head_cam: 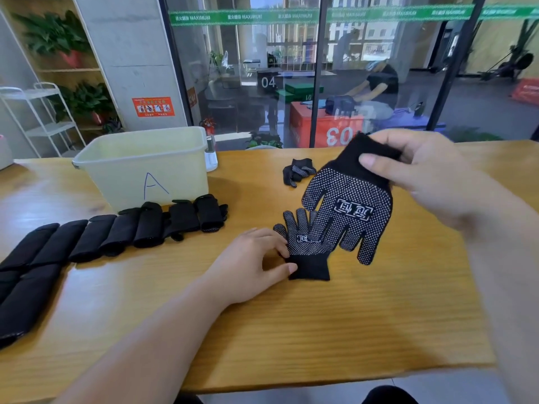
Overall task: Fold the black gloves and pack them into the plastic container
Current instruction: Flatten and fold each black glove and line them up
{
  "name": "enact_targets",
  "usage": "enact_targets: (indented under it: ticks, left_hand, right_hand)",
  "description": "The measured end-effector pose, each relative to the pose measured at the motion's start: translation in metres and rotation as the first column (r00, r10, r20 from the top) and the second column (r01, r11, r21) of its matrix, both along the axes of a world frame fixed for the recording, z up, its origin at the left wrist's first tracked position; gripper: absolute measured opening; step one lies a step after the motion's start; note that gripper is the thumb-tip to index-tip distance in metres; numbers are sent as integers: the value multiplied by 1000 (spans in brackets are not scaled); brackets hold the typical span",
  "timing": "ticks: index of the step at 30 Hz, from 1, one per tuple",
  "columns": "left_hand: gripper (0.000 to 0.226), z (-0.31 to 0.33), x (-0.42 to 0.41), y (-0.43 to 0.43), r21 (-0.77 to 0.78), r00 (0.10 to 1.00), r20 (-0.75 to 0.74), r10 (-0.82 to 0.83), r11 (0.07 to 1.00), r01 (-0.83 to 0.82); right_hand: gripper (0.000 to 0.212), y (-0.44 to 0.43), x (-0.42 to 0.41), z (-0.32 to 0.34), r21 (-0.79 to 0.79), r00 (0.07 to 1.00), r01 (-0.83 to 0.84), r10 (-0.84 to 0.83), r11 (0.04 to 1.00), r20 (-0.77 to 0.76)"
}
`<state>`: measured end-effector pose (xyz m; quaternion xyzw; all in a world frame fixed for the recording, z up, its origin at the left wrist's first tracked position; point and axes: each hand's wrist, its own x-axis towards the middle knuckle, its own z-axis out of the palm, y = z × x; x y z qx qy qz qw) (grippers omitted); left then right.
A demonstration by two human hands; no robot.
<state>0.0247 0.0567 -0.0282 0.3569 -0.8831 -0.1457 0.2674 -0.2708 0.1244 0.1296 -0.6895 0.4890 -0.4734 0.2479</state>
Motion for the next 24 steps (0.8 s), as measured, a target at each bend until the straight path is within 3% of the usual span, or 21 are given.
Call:
enact_targets:
  ticks: [6,11,13,16,18,24]
  left_hand:
    - [36,0,1,-1,27,997,-5,79,997,-79]
    - [43,-1,1,0,-38,994,42,105,994,-103]
    - [45,-2,1,-1,-36,993,49,108,994,-107]
    - [50,-3,1,-2,-28,992,60,113,993,-112]
    - [53,-2,2,-1,-12,991,63,116,993,-116]
    - [54,-1,2,0,-10,989,75,126,992,-126]
  right_hand:
    - [16,-58,14,5,-2,946,102,-97,995,-310]
    - [19,-71,27,-6,-242,939,154,-218,958,-266]
    - [23,-65,36,-23,-272,910,111,-207,956,-358]
    - [18,-54,44,-76,-223,708,2,-158,975,-688]
    - [16,-42,47,-113,-151,580,26,-138,988,-803]
    - [16,-29,47,-147,-313,606,62,-285,948,-742]
